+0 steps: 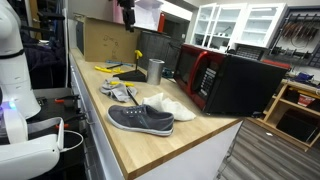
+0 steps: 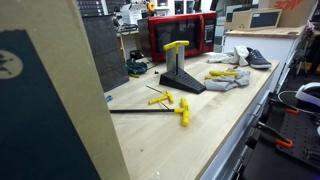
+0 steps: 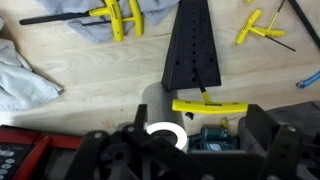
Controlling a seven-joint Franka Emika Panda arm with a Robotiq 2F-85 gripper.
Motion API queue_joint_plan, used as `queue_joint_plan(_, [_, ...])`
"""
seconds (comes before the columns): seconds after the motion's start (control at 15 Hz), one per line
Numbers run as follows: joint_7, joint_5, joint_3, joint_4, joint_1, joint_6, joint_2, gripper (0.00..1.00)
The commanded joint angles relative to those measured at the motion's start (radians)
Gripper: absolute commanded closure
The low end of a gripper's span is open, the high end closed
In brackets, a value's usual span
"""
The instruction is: Move the object to the counter
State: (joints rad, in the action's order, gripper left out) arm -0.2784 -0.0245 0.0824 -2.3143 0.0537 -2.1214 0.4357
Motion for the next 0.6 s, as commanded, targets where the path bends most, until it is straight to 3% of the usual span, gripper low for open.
queue_joint_plan(0.0, [0.032, -0.101, -0.02, 0.035, 0.012, 0.088, 0.021, 0.0])
queue_joint_plan(0.07, [0.009, -0.056, 0.004, 0.017, -0.01, 0.035, 0.004, 0.0])
queue_joint_plan(0.53, [0.018, -0.084, 0.0, 0.025, -0.006, 0.061, 0.013, 0.0])
